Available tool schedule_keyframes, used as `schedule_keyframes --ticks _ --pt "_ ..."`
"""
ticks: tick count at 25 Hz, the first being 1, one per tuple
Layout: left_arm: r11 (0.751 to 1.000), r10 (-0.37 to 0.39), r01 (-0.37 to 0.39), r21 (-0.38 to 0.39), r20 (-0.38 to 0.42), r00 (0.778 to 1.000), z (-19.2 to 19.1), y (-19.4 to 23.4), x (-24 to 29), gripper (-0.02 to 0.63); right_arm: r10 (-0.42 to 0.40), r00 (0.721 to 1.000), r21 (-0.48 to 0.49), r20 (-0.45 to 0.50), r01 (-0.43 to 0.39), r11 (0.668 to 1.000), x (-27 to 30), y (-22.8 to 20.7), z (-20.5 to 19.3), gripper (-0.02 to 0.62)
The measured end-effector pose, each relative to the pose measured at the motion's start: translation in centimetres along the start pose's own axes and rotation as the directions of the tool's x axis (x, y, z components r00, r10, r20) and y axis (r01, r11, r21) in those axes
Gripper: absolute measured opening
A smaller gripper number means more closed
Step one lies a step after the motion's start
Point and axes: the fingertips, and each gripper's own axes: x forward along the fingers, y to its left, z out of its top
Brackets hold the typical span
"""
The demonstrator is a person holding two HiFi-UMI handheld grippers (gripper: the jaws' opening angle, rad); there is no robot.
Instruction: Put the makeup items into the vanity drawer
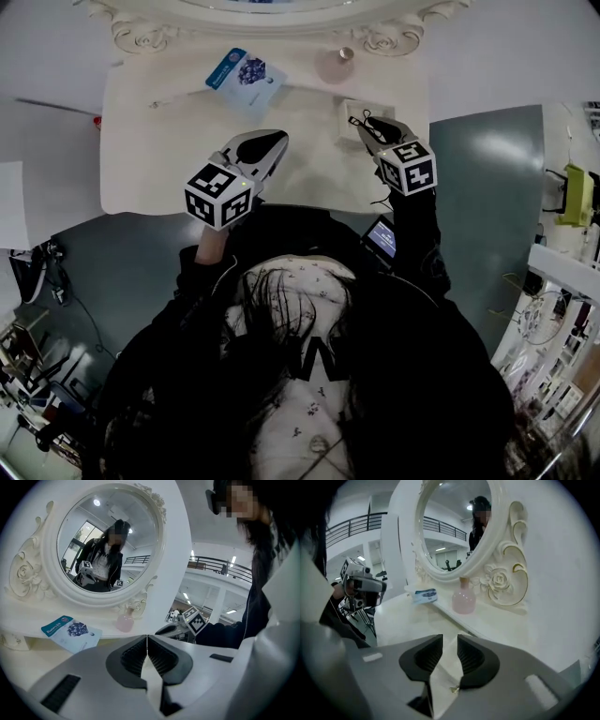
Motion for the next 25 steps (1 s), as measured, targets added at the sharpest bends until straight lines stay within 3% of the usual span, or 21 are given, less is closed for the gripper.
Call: schedule_keyframes --ticks 8,14,25 --pt "0.993 -0.107 0.11 0.031 -0.071 0.992 -1.5 -2.1 0.6 0.0 -0.056 0.982 0.186 0.183 0.021 0.982 -3.8 5.9 0.9 0.103" --pt "0.983 -0.172 0.178 0.053 -0.105 0.98 -2.3 -3.7 1.6 0.0 -0.091 0.977 0.211 0.194 0.049 0.976 -5.6 8.8 -0.4 0.103" --pt "0.969 -0.218 0.23 0.09 -0.131 0.967 -3.5 -8.8 2.5 0.0 -0.101 0.965 0.239 0.242 0.042 0.97 -10.0 11.1 -2.3 0.1"
